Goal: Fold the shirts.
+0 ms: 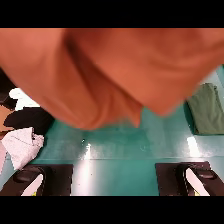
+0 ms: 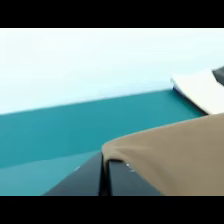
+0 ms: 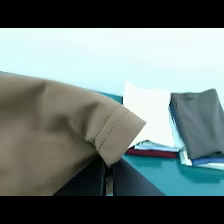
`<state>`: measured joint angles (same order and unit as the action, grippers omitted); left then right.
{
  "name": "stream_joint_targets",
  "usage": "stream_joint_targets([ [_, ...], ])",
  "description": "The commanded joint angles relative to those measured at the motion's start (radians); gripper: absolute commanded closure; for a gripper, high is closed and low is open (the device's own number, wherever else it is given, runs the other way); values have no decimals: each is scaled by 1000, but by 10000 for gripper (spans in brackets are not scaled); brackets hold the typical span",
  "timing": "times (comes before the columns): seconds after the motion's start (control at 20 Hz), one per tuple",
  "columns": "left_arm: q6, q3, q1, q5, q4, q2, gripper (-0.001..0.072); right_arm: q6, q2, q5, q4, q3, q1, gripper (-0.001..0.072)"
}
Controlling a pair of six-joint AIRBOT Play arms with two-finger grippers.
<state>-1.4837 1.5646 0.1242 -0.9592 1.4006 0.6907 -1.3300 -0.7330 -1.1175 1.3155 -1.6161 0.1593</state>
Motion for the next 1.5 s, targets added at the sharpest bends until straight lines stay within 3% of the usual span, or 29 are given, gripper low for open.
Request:
stream_joint_targets([
  [0.0,-1,-37,-1,-15,6,38,684,-2,-76,-53,-50,-7,14,692],
  [0.25,-1,18,-1,37,5,46,684,-1,-116,-63,-92,-7,7,693],
  [0.45,0,209,-1,-64,-58,46,684,-1,-16,-84,-90,-7,8,693],
  [0.75,27,355,-1,-164,-159,48,685,-40,32,-242,-81,-7,8,693],
  [0.9,26,291,-1,-230,-143,114,684,-94,-57,-326,-82,-6,8,693],
  [1.1,27,52,-1,-203,-143,299,683,-137,-237,-363,-82,135,8,693],
  [1.3,55,-146,-2,-2,-143,565,683,-154,-430,-235,-82,370,8,693],
  [1.4,40,-149,-16,31,-137,675,681,-154,-525,-145,-91,386,8,692],
  [1.45,31,-146,-30,23,-145,697,674,-154,-566,-139,-94,360,9,624],
])
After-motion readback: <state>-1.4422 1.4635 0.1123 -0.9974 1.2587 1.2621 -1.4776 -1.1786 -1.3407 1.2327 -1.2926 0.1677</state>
